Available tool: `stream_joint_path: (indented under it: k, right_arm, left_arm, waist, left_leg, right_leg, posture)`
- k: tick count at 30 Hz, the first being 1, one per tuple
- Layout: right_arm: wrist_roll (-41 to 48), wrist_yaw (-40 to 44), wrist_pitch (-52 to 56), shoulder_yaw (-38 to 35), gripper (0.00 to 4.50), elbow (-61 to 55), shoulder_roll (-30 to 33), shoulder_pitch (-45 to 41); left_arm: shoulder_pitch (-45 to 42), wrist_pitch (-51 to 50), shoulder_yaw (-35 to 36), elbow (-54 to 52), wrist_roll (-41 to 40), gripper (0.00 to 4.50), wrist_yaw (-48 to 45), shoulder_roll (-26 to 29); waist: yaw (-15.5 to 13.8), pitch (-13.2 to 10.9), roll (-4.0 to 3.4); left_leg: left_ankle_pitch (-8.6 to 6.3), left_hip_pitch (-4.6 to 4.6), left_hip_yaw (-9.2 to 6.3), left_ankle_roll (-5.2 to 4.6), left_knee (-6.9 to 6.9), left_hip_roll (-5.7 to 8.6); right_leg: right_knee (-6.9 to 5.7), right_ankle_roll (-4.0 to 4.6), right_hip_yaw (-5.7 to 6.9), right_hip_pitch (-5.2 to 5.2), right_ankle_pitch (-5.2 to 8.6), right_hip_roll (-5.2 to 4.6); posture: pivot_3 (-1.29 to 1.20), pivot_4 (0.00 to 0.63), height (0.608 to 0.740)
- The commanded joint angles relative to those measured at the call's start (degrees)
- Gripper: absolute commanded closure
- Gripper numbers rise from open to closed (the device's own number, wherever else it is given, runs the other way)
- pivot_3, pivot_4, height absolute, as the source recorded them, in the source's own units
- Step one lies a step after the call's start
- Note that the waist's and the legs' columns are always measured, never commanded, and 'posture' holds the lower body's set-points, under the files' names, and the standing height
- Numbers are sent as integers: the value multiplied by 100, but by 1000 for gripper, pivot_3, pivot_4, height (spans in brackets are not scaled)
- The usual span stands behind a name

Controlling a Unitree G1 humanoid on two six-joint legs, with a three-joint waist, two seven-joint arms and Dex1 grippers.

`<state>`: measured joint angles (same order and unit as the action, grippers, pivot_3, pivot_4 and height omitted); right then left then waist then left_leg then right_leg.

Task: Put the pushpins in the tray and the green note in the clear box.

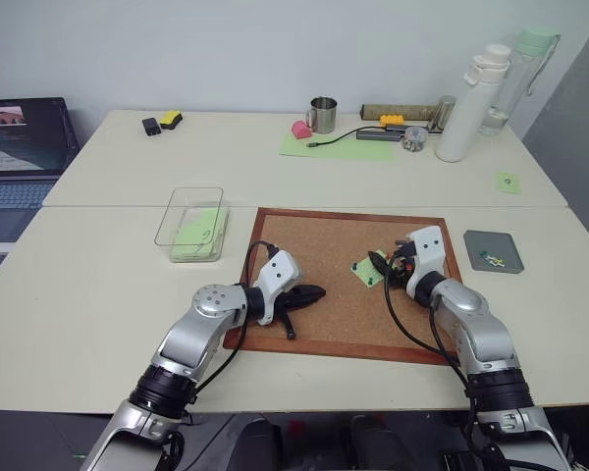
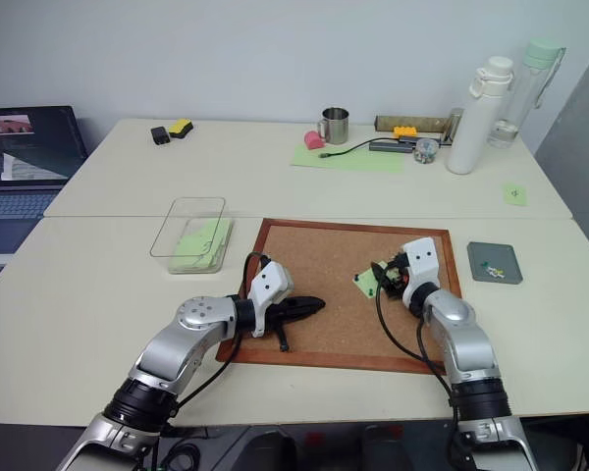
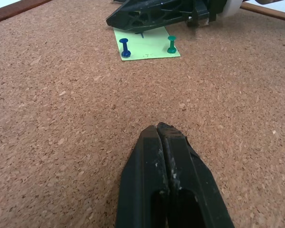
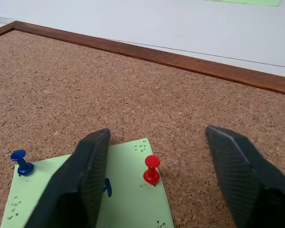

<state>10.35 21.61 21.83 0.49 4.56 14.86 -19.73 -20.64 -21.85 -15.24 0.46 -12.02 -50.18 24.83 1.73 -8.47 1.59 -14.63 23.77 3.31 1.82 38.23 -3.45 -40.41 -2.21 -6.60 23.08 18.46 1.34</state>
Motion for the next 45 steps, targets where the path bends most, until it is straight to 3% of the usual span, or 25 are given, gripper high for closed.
stream_joint_path:
  k: [1, 12, 36, 45]
  right_arm:
    - [106, 37, -52, -162, 2081, -302, 33, 87]
    - [276, 270, 2, -169, 4445, -878, 64, 299]
    - [755, 226, 223, -359, 4479, -1791, 116, 286]
    - [322, -881, 319, -1648, 4479, -1340, 730, 313]
  left_arm:
    - [78, -105, 0, 50, 99, 4500, 1, 95]
    - [-70, -64, -11, 214, 154, 4500, -108, 168]
    - [-110, -59, -51, 337, 245, 4500, -183, 260]
    - [-5, -185, -112, 225, 244, 4500, -264, 371]
  waist:
    - [0, 0, 0]
    - [7, 0, 0]
    - [7, 0, -1]
    - [12, 0, -1]
  left_leg:
    - [0, 0, 0, 0, 0, 0]
    - [0, 0, 0, 0, -1, 0]
    - [0, 1, -2, 0, -2, -2]
    - [0, 0, -1, 0, -4, -3]
  right_leg:
    - [0, 0, 0, 0, 0, 0]
    - [0, 0, -1, 1, 0, 2]
    - [0, 0, 1, 2, 0, 3]
    - [0, 0, -1, 2, 0, 3]
  posture:
    - [0, 150, 740]
    - [0, 150, 740]
    - [0, 150, 740]
    - [0, 150, 740]
